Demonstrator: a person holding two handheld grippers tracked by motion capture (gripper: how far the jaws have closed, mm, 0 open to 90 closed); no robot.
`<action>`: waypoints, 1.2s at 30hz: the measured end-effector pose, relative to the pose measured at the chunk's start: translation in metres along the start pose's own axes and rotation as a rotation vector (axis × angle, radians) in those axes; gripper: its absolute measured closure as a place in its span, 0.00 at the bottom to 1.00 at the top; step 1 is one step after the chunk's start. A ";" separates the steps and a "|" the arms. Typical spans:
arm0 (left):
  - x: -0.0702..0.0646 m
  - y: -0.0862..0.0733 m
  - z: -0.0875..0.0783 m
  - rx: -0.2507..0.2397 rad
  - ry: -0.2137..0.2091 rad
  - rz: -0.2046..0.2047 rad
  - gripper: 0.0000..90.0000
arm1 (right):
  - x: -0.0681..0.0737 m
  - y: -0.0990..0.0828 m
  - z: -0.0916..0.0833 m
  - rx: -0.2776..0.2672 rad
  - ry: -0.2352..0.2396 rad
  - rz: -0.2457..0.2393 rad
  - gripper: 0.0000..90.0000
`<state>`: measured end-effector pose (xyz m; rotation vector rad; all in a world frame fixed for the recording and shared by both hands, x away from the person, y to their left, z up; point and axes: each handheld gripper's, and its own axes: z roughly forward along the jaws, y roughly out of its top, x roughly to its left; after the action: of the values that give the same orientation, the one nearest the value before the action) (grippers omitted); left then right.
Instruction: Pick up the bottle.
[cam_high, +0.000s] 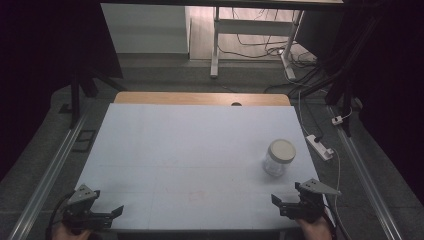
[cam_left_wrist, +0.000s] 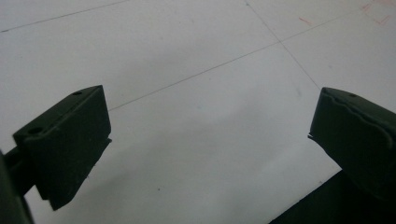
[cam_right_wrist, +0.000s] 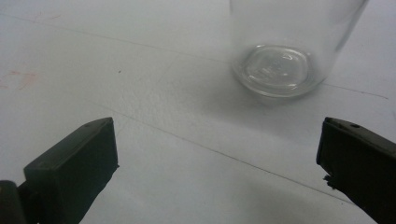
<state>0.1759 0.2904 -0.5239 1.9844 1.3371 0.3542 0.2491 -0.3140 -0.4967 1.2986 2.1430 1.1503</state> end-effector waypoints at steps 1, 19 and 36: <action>0.000 0.000 0.000 0.000 0.004 0.002 0.00 | 0.000 0.000 0.000 0.003 0.000 -0.005 0.00; 0.002 0.001 0.001 0.003 -0.011 0.013 0.00 | -0.001 0.000 0.001 0.010 0.034 -0.004 0.00; 0.005 0.001 0.001 -0.003 -0.045 0.003 0.00 | 0.000 0.002 0.002 0.026 0.040 -0.018 0.00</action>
<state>0.1790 0.2947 -0.5247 1.9799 1.3050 0.3108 0.2512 -0.3126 -0.4963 1.2750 2.2009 1.1548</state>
